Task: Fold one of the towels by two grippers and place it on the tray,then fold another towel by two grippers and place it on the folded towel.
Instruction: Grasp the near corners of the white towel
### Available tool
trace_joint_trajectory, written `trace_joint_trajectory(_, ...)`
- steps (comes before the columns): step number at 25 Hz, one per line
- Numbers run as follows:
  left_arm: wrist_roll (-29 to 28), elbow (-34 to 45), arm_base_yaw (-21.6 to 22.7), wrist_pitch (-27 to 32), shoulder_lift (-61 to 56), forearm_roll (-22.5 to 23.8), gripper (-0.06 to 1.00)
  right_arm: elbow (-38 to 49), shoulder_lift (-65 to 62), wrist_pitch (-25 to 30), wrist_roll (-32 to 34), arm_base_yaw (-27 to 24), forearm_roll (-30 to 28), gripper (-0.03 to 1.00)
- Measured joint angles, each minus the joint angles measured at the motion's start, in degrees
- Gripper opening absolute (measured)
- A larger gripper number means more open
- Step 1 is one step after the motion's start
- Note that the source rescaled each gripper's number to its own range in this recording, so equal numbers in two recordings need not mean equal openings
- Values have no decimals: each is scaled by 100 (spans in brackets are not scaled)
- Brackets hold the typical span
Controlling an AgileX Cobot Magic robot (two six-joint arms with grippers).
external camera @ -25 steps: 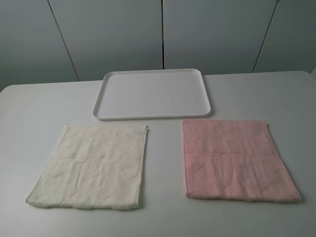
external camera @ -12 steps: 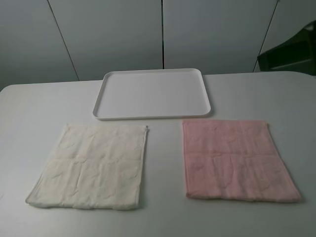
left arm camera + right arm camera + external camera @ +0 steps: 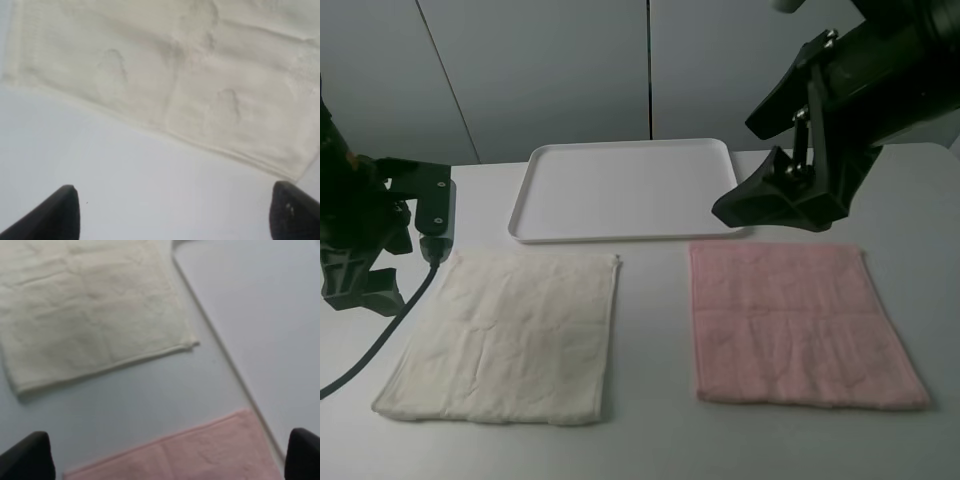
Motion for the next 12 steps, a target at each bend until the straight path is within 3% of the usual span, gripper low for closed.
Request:
trace_joint_trajectory(8, 1007, 1462, -33, -503, 283, -75, 99, -10, 782, -128, 357, 1468, -619, 100)
trace_joint_trajectory(12, 1025, 1950, -33, -704, 237, 403, 99, -10, 1212, -203, 509, 2061, -901, 100)
